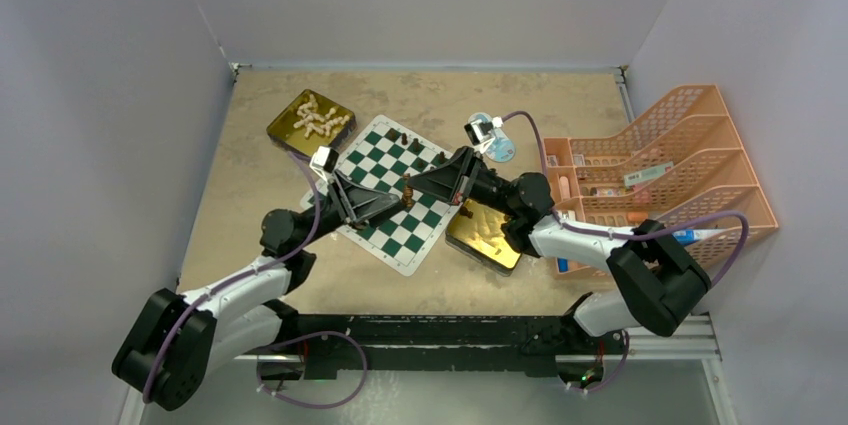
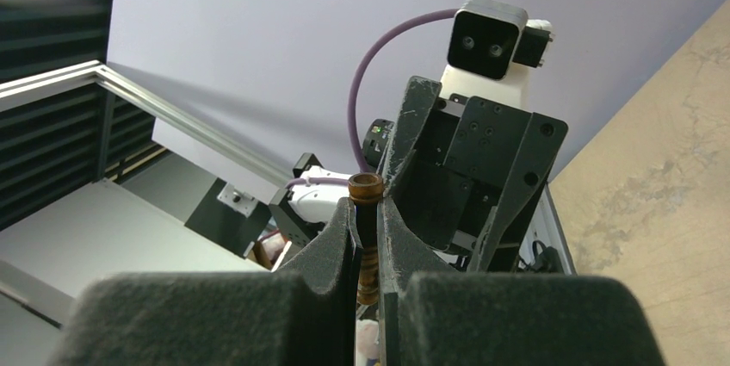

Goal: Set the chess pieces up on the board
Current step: Pick up the chess piece from the storage box.

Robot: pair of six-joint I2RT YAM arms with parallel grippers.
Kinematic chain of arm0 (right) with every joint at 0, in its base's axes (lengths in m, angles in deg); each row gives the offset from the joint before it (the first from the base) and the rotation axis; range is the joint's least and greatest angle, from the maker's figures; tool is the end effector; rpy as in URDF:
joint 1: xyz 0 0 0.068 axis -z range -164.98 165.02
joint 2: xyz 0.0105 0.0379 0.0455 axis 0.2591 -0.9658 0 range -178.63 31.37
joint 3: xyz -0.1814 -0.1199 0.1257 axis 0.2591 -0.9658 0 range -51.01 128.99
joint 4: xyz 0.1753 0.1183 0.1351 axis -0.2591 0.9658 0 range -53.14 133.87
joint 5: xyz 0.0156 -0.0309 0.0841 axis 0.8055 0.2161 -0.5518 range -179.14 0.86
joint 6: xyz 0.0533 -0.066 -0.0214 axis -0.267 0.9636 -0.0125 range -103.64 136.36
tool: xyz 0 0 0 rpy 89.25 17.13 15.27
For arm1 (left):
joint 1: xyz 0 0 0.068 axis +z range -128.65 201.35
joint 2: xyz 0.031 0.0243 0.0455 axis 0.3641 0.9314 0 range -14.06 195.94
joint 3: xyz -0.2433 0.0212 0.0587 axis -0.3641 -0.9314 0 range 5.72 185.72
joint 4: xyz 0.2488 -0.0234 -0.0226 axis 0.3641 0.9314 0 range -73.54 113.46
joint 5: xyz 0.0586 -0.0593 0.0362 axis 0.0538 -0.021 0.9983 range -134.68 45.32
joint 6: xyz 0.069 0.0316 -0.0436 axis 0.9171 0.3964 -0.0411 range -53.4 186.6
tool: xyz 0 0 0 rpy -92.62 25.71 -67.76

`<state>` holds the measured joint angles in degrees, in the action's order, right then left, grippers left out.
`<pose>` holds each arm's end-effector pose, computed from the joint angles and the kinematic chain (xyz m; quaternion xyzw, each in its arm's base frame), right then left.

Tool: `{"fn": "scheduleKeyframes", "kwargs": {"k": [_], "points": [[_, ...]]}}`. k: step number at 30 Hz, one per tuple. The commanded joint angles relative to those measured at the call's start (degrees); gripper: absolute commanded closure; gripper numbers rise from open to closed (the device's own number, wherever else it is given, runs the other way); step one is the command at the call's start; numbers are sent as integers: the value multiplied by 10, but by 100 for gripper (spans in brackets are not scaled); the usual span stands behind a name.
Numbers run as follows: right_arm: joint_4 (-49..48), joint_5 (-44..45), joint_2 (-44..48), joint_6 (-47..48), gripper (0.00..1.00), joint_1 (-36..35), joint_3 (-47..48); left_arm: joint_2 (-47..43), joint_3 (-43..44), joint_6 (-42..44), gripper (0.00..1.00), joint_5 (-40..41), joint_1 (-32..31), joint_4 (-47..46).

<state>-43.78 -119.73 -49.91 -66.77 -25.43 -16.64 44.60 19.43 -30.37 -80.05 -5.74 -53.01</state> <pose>0.2057 0.2272 0.3008 -0.0512 0.5082 0.8084 0.2925 0.1816 -0.1434 0.2542 -0.0856 0.5687 -0.7848 0.2308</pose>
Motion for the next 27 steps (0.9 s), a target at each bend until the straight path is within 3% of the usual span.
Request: {"fn": "scheduleKeyframes", "kwargs": {"k": [1, 14, 27], "points": [[-53, 6, 0, -8, 100, -1, 2, 8, 18, -8, 49, 3, -3, -53], [-72, 2, -22, -24, 100, -2, 7, -6, 24, 11, 50, 2, -6, -45], [-74, 13, -27, -20, 100, -3, 1, -23, 18, 16, 59, 14, -6, -41]]}}
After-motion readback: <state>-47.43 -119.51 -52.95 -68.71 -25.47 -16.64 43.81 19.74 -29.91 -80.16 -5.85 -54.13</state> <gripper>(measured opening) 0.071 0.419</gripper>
